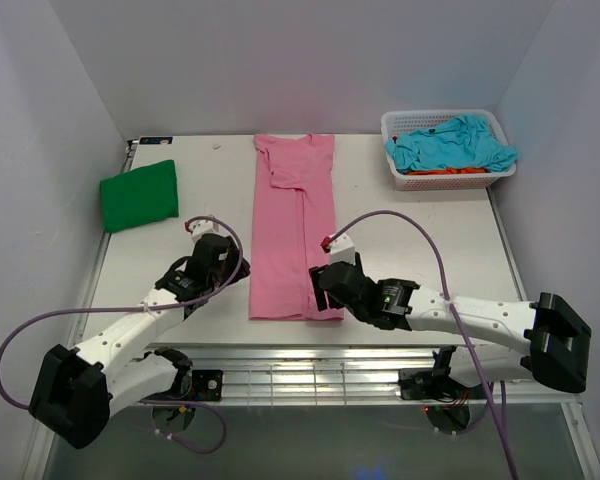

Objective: Fold and stack the t-shirts
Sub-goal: Fold the tshirt

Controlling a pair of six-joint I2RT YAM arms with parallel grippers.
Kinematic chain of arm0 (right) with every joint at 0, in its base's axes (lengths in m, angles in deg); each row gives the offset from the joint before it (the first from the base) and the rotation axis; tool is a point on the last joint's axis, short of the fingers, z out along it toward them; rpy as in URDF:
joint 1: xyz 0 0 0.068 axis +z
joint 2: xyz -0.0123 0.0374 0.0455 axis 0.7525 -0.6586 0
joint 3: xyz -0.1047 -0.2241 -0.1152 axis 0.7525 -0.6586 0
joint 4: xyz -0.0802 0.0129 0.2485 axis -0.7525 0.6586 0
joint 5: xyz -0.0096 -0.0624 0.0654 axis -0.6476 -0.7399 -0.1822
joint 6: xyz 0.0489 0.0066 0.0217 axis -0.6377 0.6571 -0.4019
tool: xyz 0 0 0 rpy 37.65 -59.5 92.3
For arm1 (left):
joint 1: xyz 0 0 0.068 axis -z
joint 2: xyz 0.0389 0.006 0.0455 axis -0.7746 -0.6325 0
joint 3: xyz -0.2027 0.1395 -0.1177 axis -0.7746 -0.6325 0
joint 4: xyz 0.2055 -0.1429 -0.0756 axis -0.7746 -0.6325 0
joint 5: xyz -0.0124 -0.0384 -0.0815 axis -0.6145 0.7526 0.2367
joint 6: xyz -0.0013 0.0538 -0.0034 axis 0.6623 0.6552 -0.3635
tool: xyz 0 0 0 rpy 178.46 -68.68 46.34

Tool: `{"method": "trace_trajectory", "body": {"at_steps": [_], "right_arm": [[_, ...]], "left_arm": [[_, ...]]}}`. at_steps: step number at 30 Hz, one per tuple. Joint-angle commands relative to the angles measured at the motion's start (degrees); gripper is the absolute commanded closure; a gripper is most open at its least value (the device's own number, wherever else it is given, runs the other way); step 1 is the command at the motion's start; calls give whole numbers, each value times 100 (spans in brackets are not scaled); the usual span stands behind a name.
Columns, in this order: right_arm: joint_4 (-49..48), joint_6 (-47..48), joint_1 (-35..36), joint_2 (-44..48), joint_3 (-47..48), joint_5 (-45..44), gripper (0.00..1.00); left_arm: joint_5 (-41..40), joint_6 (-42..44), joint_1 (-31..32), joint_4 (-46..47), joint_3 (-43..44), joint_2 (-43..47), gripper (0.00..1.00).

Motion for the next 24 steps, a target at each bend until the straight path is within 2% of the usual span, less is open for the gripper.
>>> {"method": "trace_trajectory", "body": {"at_steps": [1,11,18,24], "right_arm": [[194,-344,-1,174,-286,-416,27],[-306,-828,-1,25,-972,-223,28],[-684,-959,-9,-46,-1314,-100,30],[-1291,-968,-27,-98,-1535,321,34]], "left_arm": [[570,-276,56,-155,-333,371,40],[1300,-707,109,161,-1195,845,40],[1915,-891,109,731,-1609,776,40],[1986,-979,118,715,-1776,846,40]]}}
